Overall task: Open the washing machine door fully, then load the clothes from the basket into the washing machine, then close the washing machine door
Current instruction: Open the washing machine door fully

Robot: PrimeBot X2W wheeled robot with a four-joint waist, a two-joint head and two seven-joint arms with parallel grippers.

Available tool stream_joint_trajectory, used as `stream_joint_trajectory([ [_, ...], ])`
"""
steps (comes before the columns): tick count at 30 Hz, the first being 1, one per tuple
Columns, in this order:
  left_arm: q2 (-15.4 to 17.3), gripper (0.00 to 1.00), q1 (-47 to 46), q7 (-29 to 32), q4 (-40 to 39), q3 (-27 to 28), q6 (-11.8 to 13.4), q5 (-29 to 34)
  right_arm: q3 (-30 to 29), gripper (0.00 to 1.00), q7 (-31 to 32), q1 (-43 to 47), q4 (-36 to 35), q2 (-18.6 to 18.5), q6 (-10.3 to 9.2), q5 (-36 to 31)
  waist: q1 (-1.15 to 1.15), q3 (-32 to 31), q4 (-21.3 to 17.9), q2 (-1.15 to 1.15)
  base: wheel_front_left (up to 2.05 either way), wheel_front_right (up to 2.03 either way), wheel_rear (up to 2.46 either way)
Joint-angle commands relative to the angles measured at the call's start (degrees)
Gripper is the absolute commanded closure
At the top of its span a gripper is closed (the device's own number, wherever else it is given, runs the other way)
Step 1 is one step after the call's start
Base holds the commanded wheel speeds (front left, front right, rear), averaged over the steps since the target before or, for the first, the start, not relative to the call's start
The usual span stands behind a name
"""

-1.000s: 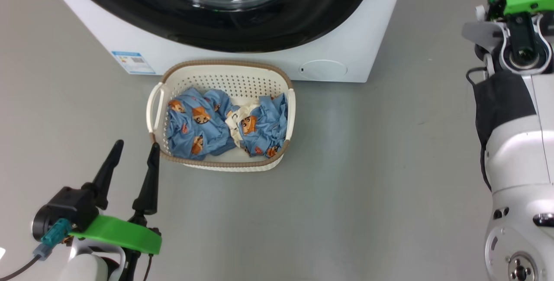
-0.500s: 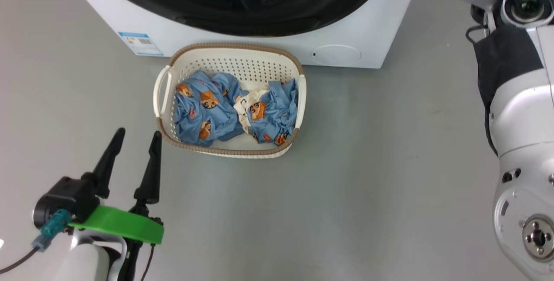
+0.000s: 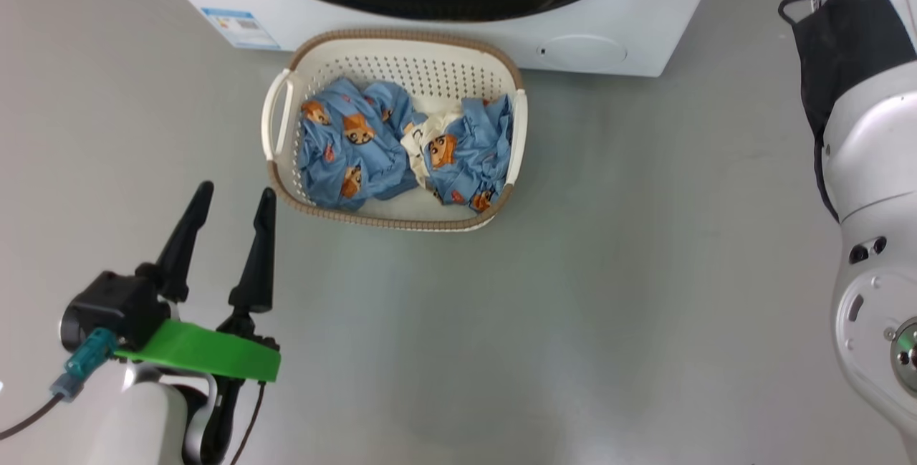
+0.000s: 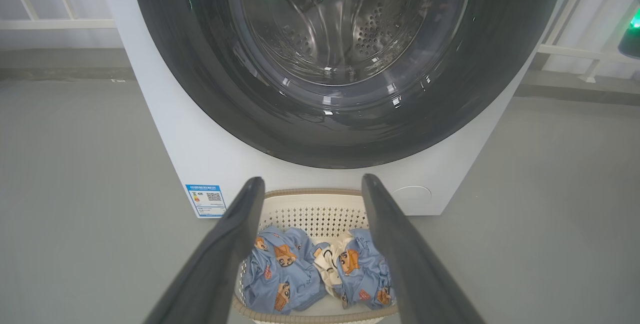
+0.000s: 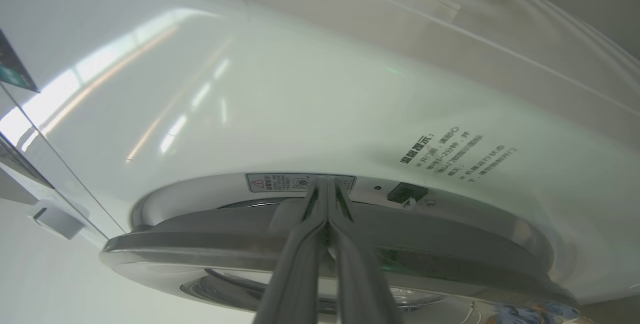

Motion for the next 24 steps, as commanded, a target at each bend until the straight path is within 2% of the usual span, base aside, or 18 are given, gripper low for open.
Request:
stream_joint_trajectory([
  [1,1.36,0.00,-1.51,-0.37,-1.63,1.86,-0.13,-0.44,0.41,1.00,0.64,-2.82,-0.77,1.33,0.10,-1.06,0.00,1.19,0.62,0.00,0.00,0.00,0.00],
  [24,-0.54,0.00,-3.76,-0.37,-1.72,0.30,-0.13,-2.11,-0.35,1.00,2.70,-13.66,8.87,1.22,0.10,-5.24,0.00,5.98,3.10,0.00,0.00,0.00,0.00],
])
